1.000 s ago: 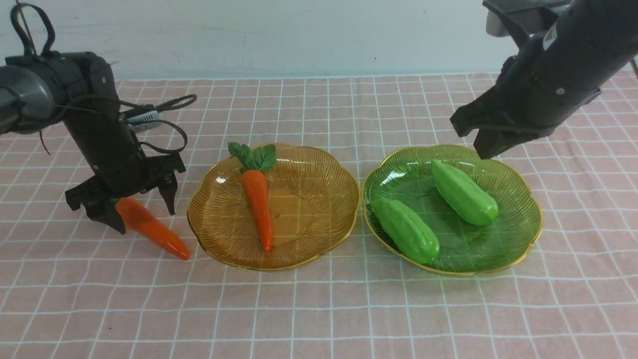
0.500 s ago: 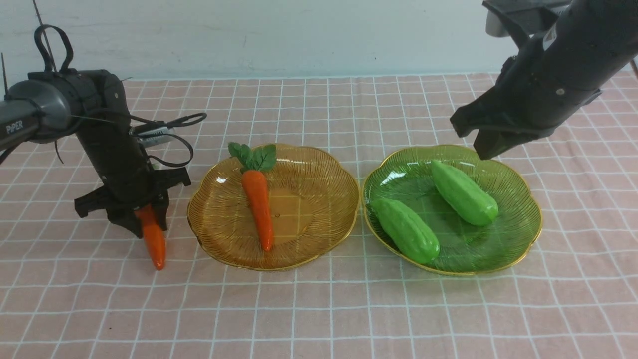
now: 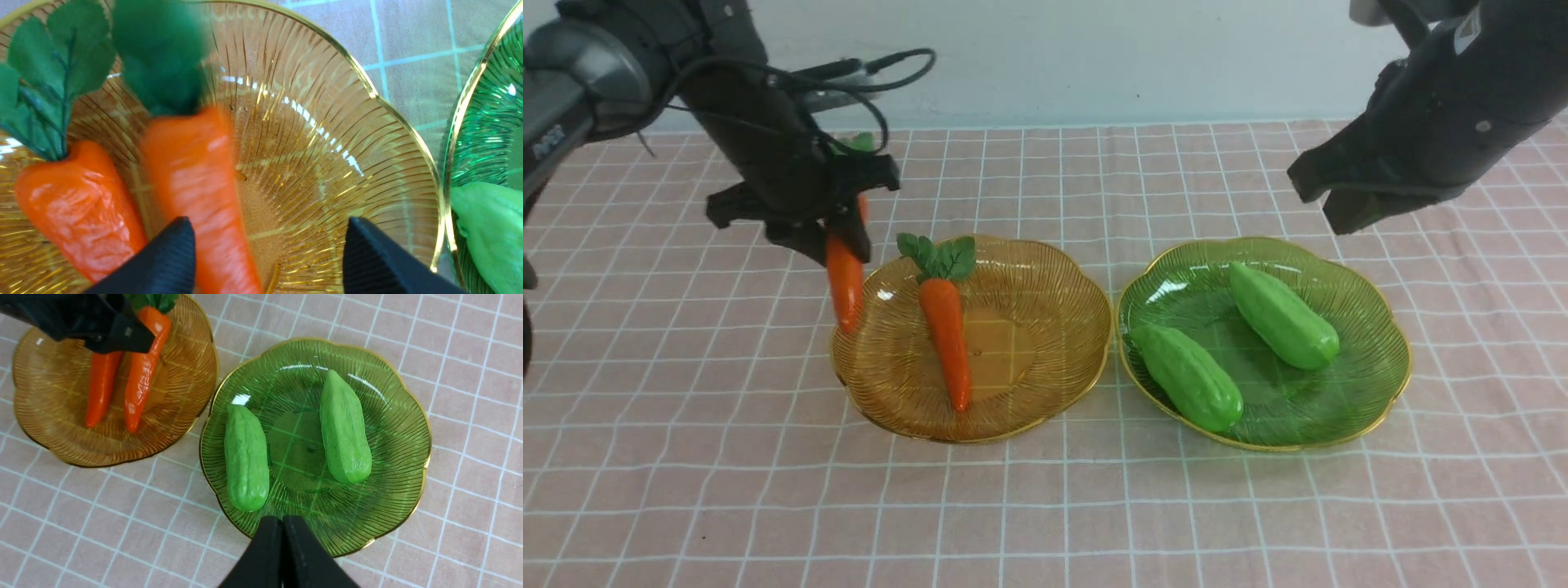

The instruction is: Put different types of vegetables on the plate.

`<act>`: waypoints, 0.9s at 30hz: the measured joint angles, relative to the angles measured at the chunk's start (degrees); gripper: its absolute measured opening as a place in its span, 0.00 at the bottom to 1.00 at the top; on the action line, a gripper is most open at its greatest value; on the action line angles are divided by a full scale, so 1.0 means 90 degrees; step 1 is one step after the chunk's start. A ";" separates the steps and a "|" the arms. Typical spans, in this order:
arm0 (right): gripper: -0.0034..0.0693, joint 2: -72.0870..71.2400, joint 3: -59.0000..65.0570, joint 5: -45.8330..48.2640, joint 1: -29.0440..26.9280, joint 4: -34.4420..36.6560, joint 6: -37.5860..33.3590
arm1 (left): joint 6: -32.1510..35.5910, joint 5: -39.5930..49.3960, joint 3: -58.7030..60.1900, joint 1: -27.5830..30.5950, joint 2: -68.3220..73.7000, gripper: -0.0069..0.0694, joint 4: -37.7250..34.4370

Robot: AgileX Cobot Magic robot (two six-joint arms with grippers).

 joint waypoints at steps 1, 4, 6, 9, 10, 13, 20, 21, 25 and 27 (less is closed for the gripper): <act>0.02 -0.0376 0.0273 0.0000 0.0000 0.0000 0.0034 | 0.0000 0.0006 0.0000 0.0000 0.0000 0.67 0.0006; 0.02 -0.1473 0.1098 0.0016 0.0000 -0.0138 0.0171 | 0.0000 0.0012 0.0000 0.0006 0.0000 0.64 0.0006; 0.02 -0.2194 0.1854 -0.0249 0.0000 -0.0265 0.0192 | 0.0000 0.0017 0.0000 0.0006 0.0000 0.56 0.0006; 0.02 -0.3144 0.3146 -0.1839 0.0000 -0.0583 0.0219 | 0.0016 0.0019 0.0000 0.0006 0.0000 0.39 0.0011; 0.02 -0.3450 0.3904 -0.2726 0.0000 -0.0660 0.0240 | 0.0047 0.0019 0.0000 0.0006 0.0000 0.32 0.0011; 0.02 -0.3986 0.5455 -0.5320 0.0000 -0.0697 0.0240 | 0.0146 0.0044 0.0000 0.0006 0.0000 0.17 0.0011; 0.02 -0.4190 0.6854 -0.7996 0.0000 -0.0746 0.0234 | 0.0354 0.0147 0.0000 0.0006 -0.0013 0.09 0.0011; 0.02 -0.4190 0.6944 -0.8062 0.0000 -0.0746 0.0234 | 0.0359 0.0147 0.0000 0.0006 -0.0013 0.09 0.0011; 0.02 -0.4190 0.7242 -0.8078 0.0000 -0.0747 0.0234 | 0.0359 0.0168 0.0000 0.0006 -0.0013 0.09 0.0011; 0.02 -0.4190 0.7360 -0.8046 0.0000 -0.0753 0.0234 | 0.0359 0.0197 0.0000 0.0006 -0.0020 0.09 0.0011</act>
